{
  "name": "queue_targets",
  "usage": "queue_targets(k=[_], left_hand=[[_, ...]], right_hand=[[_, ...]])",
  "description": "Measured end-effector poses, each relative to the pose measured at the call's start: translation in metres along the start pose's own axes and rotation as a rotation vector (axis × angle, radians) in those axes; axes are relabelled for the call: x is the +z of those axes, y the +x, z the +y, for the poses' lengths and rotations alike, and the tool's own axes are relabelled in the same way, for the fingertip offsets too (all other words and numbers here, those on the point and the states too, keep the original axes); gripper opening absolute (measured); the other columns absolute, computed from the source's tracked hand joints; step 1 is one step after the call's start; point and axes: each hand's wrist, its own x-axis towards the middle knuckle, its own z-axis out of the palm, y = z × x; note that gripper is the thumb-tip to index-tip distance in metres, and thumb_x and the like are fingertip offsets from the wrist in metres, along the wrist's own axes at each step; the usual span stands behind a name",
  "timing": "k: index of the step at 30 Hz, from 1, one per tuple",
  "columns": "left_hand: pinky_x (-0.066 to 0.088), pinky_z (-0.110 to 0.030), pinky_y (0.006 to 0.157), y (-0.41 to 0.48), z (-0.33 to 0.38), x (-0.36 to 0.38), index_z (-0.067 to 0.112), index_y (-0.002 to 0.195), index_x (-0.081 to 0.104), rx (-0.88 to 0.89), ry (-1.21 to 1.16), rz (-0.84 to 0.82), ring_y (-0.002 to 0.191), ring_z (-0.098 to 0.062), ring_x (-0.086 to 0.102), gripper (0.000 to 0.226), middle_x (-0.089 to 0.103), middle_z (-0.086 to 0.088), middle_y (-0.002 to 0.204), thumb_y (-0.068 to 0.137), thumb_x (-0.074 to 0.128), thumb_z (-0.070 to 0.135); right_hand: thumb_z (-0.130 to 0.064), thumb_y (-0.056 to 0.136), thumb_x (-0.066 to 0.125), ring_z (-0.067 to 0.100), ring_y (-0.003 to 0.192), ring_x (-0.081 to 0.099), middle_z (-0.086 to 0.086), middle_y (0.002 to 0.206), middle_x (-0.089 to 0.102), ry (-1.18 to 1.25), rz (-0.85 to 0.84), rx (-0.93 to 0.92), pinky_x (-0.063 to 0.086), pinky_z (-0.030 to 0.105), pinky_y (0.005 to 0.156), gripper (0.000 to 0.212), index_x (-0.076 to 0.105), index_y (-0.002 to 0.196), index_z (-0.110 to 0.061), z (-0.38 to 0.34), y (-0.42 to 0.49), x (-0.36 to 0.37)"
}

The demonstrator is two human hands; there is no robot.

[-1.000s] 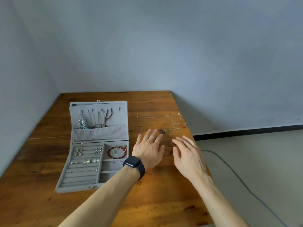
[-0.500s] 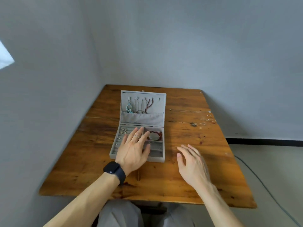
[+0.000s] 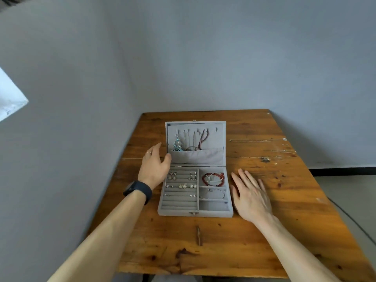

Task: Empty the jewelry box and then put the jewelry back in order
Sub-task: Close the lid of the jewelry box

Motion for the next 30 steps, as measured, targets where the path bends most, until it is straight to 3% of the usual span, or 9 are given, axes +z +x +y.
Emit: queue_targets(k=[3, 6, 8, 10, 11, 14, 17, 23, 30], left_hand=[[0.032, -0.037, 0.112, 0.032, 0.008, -0.004, 0.021, 0.156, 0.028, -0.099, -0.190, -0.053, 0.144, -0.026, 0.033, 0.070, 0.034, -0.009, 0.158, 0.095, 0.060, 0.035], [0.038, -0.029, 0.094, 0.057, 0.019, -0.012, 0.026, 0.156, 0.026, -0.199, -0.475, -0.153, 0.131, -0.022, 0.043, 0.089, 0.040, -0.009, 0.154, 0.077, 0.068, 0.021], [0.037, -0.034, 0.096, 0.071, 0.024, -0.017, 0.028, 0.156, 0.027, -0.223, -0.574, -0.174, 0.130, -0.023, 0.047, 0.100, 0.049, -0.009, 0.148, 0.063, 0.064, 0.022], [0.044, -0.035, 0.093, 0.081, 0.029, -0.021, 0.030, 0.153, 0.033, -0.213, -0.612, -0.160, 0.126, -0.025, 0.054, 0.098, 0.056, -0.008, 0.140, 0.060, 0.062, 0.020], [0.050, -0.031, 0.083, 0.084, 0.031, -0.024, 0.029, 0.150, 0.039, -0.196, -0.606, -0.152, 0.119, -0.022, 0.059, 0.092, 0.060, -0.006, 0.134, 0.062, 0.063, 0.019], [0.052, -0.016, 0.056, 0.087, 0.033, -0.031, 0.024, 0.142, 0.050, -0.106, -0.510, -0.139, 0.094, -0.013, 0.066, 0.069, 0.067, -0.005, 0.114, 0.077, 0.070, 0.012], [0.050, -0.018, 0.068, 0.083, 0.029, -0.042, 0.027, 0.138, 0.052, -0.001, -0.332, -0.107, 0.095, -0.014, 0.065, 0.060, 0.065, -0.002, 0.109, 0.083, 0.073, 0.013], [0.046, -0.010, 0.069, 0.049, 0.032, -0.056, 0.035, 0.125, 0.063, 0.314, 0.039, -0.052, 0.091, -0.006, 0.061, 0.044, 0.065, 0.009, 0.101, 0.085, 0.070, 0.017], [0.054, -0.038, 0.080, -0.003, 0.032, -0.062, 0.022, 0.114, 0.068, 0.502, 0.315, 0.038, 0.090, -0.023, 0.064, 0.025, 0.065, 0.002, 0.099, 0.089, 0.067, 0.021]], right_hand=[[-0.048, 0.104, 0.022, 0.011, 0.154, 0.008, -0.008, 0.166, 0.013, 0.007, 0.022, 0.003, 0.006, 0.042, 0.124, 0.056, 0.025, 0.158, -0.033, 0.003, -0.002, 0.005], [-0.050, 0.104, 0.022, 0.009, 0.153, 0.009, -0.009, 0.166, 0.015, 0.006, 0.034, 0.010, 0.006, 0.040, 0.124, 0.056, 0.026, 0.157, -0.034, 0.003, -0.001, 0.005], [-0.050, 0.104, 0.023, 0.009, 0.153, 0.010, -0.009, 0.165, 0.016, 0.003, 0.040, 0.014, 0.007, 0.040, 0.124, 0.055, 0.027, 0.157, -0.034, 0.001, -0.001, 0.005], [-0.049, 0.104, 0.026, 0.010, 0.153, 0.012, -0.008, 0.165, 0.019, 0.009, 0.045, 0.017, 0.009, 0.041, 0.124, 0.055, 0.029, 0.156, -0.034, 0.000, -0.001, 0.005], [-0.049, 0.104, 0.027, 0.011, 0.153, 0.013, -0.008, 0.165, 0.020, 0.013, 0.048, 0.018, 0.010, 0.042, 0.124, 0.054, 0.031, 0.156, -0.033, 0.000, -0.001, 0.005], [-0.048, 0.104, 0.030, 0.012, 0.153, 0.016, -0.006, 0.164, 0.024, 0.022, 0.055, 0.022, 0.012, 0.044, 0.124, 0.053, 0.034, 0.154, -0.033, 0.000, -0.001, 0.004], [-0.048, 0.104, 0.031, 0.013, 0.153, 0.017, -0.006, 0.164, 0.026, 0.029, 0.057, 0.023, 0.014, 0.045, 0.124, 0.053, 0.036, 0.154, -0.032, 0.000, -0.001, 0.005], [-0.048, 0.103, 0.030, 0.013, 0.153, 0.017, -0.006, 0.164, 0.025, 0.023, 0.058, 0.023, 0.014, 0.044, 0.125, 0.053, 0.035, 0.154, -0.032, 0.001, -0.002, 0.004], [-0.048, 0.105, 0.031, 0.011, 0.152, 0.018, -0.008, 0.164, 0.026, 0.079, 0.027, 0.027, 0.011, 0.042, 0.125, 0.051, 0.038, 0.153, -0.033, -0.001, -0.003, -0.003]])
